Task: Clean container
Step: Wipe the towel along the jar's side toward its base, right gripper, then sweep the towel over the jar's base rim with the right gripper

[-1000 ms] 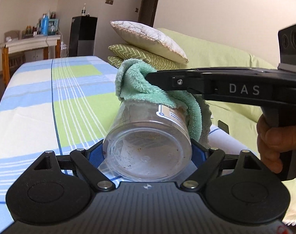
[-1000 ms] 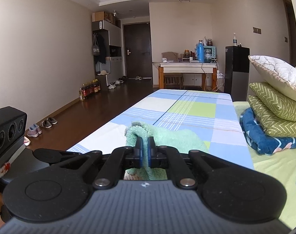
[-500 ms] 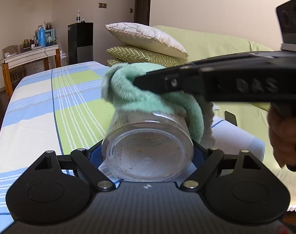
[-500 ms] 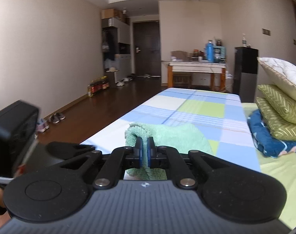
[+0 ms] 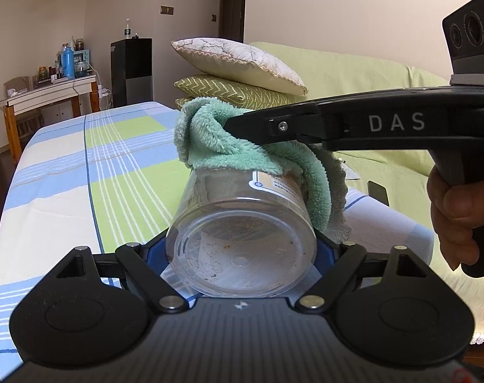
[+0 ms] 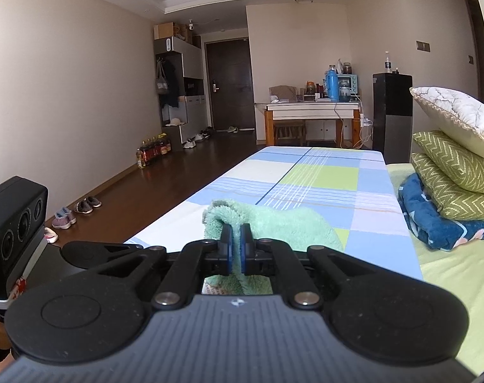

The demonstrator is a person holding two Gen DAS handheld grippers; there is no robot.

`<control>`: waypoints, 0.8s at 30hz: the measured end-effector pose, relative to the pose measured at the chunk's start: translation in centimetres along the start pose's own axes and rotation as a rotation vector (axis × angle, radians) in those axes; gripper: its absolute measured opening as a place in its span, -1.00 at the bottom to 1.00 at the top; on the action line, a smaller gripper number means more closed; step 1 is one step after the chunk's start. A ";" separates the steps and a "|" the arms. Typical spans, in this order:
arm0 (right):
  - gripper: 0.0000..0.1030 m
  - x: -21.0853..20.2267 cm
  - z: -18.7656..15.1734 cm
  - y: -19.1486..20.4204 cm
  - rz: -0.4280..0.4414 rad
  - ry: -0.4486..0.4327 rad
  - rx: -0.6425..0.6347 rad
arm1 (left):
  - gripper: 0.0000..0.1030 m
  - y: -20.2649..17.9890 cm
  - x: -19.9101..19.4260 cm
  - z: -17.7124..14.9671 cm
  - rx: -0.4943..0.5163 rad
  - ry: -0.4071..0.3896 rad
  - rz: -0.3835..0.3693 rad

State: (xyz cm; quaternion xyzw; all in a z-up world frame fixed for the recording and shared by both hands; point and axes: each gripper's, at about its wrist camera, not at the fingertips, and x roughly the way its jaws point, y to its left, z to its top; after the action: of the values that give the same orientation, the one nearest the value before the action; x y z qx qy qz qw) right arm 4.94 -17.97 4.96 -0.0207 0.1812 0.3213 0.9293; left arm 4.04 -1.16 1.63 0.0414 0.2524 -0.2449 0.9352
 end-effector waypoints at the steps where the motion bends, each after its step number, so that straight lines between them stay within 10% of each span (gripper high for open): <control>1: -0.95 0.0 0.0 0.1 -0.003 0.000 -0.001 | 0.65 0.0 0.0 0.0 0.004 0.000 0.001; 12: -0.92 -1.2 -0.2 2.8 0.092 0.030 -0.066 | 0.65 -2.5 0.0 -0.3 0.262 0.014 0.161; 24: -0.94 0.3 0.4 0.1 0.016 0.009 -0.007 | 0.66 -2.1 0.1 -0.3 0.178 0.003 0.128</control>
State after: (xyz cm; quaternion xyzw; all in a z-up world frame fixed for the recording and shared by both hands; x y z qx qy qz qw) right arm 5.28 -17.65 5.22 -0.0240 0.1843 0.3291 0.9258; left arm 2.95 -3.00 1.42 0.1405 0.2280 -0.2062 0.9411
